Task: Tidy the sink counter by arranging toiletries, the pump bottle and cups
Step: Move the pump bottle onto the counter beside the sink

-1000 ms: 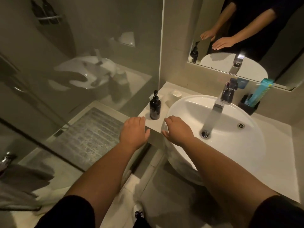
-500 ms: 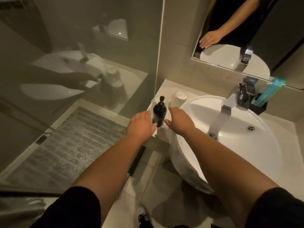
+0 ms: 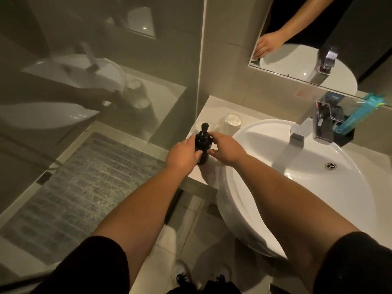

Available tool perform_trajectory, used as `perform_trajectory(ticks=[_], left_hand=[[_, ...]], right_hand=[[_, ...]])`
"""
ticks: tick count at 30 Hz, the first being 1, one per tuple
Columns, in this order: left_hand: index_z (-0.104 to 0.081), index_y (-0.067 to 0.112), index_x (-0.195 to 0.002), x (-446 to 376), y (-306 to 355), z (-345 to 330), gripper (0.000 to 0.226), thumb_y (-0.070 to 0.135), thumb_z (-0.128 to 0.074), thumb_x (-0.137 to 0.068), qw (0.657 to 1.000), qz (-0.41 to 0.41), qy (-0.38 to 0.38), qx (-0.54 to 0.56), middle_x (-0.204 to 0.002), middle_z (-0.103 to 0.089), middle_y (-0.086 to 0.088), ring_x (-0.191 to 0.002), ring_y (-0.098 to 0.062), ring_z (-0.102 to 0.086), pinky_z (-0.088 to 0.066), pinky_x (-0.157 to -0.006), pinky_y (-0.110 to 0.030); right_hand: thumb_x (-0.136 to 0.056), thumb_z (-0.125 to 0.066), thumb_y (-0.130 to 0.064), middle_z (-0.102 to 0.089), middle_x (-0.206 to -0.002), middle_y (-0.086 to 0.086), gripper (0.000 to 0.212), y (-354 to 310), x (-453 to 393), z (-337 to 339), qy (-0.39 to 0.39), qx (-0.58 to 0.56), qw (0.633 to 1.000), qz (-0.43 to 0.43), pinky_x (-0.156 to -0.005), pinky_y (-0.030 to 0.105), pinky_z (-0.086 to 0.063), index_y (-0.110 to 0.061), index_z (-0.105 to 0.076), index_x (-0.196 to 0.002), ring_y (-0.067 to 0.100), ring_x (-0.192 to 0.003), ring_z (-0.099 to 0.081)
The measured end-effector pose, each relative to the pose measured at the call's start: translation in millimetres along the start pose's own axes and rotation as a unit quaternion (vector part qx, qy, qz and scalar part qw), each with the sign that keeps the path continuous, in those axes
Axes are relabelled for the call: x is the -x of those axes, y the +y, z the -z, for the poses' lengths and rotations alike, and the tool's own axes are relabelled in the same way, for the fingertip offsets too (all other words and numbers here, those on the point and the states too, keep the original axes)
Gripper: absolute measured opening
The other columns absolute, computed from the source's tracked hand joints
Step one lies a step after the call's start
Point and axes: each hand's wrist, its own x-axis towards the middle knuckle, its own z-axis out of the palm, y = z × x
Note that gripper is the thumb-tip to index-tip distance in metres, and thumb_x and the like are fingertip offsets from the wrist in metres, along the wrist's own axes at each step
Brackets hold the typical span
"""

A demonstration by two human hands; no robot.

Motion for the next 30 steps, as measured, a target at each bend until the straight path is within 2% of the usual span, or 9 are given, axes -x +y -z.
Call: perform_trajectory(ticks=[7, 10, 19, 25, 30], left_hand=[[-0.043, 0.016, -0.132, 10, 3, 7, 0.041, 0.03, -0.053, -0.095, 1.0, 0.003, -0.017, 0.024, -0.121, -0.061, -0.011, -0.106, -0.032, -0.059, -0.048, -0.081, -0.042], [-0.041, 0.017, -0.137, 16, 8, 23, 0.045, 0.028, -0.053, -0.095, 0.999, -0.005, -0.02, 0.035, -0.123, -0.059, -0.012, -0.109, -0.033, -0.057, -0.047, -0.083, -0.041], [-0.034, 0.022, -0.145, 4, 44, 93, 0.052, 0.029, -0.051, -0.096, 0.997, -0.056, 0.018, 0.045, -0.134, -0.054, -0.008, -0.118, -0.029, -0.054, -0.044, -0.091, -0.038], [-0.039, 0.023, -0.141, -17, 71, 124, 0.048, 0.025, -0.054, -0.095, 0.992, -0.11, 0.049, 0.039, -0.131, -0.057, -0.007, -0.115, -0.028, -0.055, -0.04, -0.083, -0.031], [-0.038, 0.021, -0.142, -45, 87, 127, 0.048, 0.026, -0.053, -0.096, 0.991, -0.124, 0.045, 0.033, -0.134, -0.055, -0.009, -0.116, -0.029, -0.055, -0.043, -0.088, -0.034]], right_hand=[[-0.084, -0.071, -0.025, -0.062, -0.129, 0.006, 0.051, -2, 11, 7, -0.001, 0.009, 1.0, 0.004, -0.095, 0.035, -0.045, -0.015, -0.053, -0.131, 0.026, -0.116, -0.058], [-0.084, -0.069, -0.025, -0.064, -0.123, 0.008, 0.048, -11, 20, 19, 0.007, 0.011, 1.0, 0.005, -0.091, 0.036, -0.047, -0.014, -0.054, -0.129, 0.027, -0.111, -0.06], [-0.084, -0.071, -0.025, -0.065, -0.124, 0.003, 0.049, -38, 32, 88, 0.098, -0.009, 0.995, 0.009, -0.091, 0.036, -0.049, -0.018, -0.055, -0.129, 0.024, -0.112, -0.061], [-0.085, -0.071, -0.025, -0.064, -0.126, 0.005, 0.051, -40, 29, 124, 0.149, -0.011, 0.989, 0.008, -0.093, 0.037, -0.049, -0.016, -0.053, -0.132, 0.025, -0.114, -0.06], [-0.084, -0.07, -0.025, -0.065, -0.125, 0.003, 0.047, -23, 12, 140, 0.17, -0.011, 0.985, 0.003, -0.092, 0.038, -0.05, -0.019, -0.056, -0.129, 0.024, -0.114, -0.06]])
